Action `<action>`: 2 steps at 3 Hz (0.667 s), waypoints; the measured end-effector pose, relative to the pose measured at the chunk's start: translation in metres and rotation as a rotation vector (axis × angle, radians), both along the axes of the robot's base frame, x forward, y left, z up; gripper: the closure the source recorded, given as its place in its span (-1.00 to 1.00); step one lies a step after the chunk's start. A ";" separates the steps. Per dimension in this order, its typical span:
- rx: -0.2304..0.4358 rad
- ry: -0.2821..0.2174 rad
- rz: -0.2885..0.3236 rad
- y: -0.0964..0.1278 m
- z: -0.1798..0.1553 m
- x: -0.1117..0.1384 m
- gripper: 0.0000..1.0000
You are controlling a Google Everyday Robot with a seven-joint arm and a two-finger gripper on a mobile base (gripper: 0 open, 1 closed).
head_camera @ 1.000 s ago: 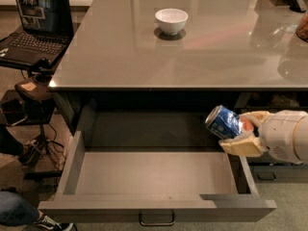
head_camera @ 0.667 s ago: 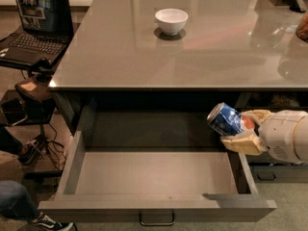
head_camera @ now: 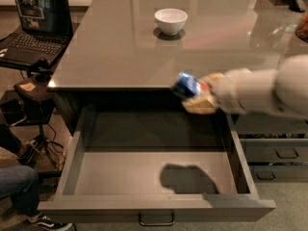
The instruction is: Pick pepsi can from top drawer and place on counter
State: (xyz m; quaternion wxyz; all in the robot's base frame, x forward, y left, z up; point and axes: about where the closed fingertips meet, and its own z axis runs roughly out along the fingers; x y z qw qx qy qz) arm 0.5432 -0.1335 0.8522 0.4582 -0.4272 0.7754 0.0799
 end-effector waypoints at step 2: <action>-0.033 -0.135 0.044 0.088 0.072 0.105 1.00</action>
Offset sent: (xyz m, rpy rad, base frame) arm 0.1659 0.1874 0.1226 -0.0470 -0.2374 0.1472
